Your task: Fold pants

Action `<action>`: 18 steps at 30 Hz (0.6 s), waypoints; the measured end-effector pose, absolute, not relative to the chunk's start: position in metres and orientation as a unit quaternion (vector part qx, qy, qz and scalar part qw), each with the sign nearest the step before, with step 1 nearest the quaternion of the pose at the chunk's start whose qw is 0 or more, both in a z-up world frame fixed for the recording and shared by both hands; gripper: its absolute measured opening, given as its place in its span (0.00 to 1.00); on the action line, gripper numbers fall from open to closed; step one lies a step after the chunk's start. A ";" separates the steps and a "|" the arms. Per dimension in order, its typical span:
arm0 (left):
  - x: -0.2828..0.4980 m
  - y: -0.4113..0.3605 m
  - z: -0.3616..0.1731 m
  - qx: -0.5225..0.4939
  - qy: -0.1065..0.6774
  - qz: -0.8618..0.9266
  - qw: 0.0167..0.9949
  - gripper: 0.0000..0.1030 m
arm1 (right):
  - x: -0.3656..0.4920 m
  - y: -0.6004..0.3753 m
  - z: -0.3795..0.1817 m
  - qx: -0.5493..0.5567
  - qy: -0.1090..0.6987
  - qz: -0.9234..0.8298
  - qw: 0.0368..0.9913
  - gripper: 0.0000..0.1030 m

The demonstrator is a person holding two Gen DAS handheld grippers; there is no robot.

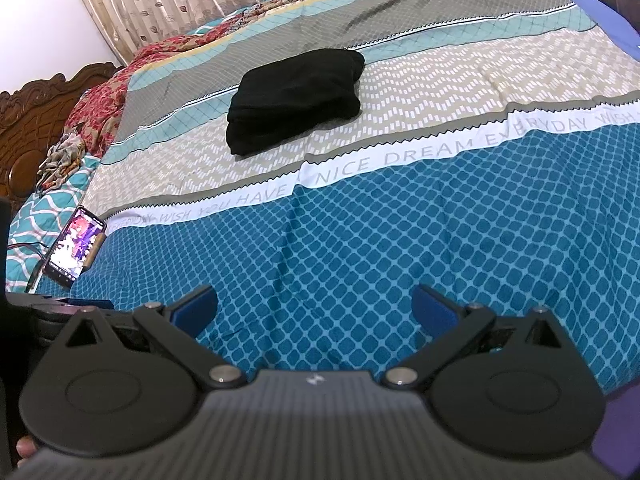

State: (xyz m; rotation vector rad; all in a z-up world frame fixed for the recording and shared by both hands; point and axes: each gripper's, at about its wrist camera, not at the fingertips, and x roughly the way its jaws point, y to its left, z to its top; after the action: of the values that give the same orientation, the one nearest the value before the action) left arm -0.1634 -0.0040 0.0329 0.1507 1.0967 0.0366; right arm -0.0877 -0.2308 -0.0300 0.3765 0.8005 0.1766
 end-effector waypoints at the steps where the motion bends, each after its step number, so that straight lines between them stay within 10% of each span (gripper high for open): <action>1: -0.164 -0.005 0.033 0.072 0.521 0.017 0.850 1.00 | -0.088 -0.231 -0.030 0.182 0.387 0.085 0.900 1.00; 18: -0.164 -0.007 0.033 0.077 0.526 0.006 0.847 1.00 | -0.089 -0.231 -0.032 0.187 0.390 0.083 0.898 1.00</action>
State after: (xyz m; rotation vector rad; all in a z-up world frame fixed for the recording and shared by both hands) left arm -0.1644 -0.0069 0.0327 0.1618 1.1089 0.0131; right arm -0.0888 -0.2305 -0.0316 0.3879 0.8083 0.1710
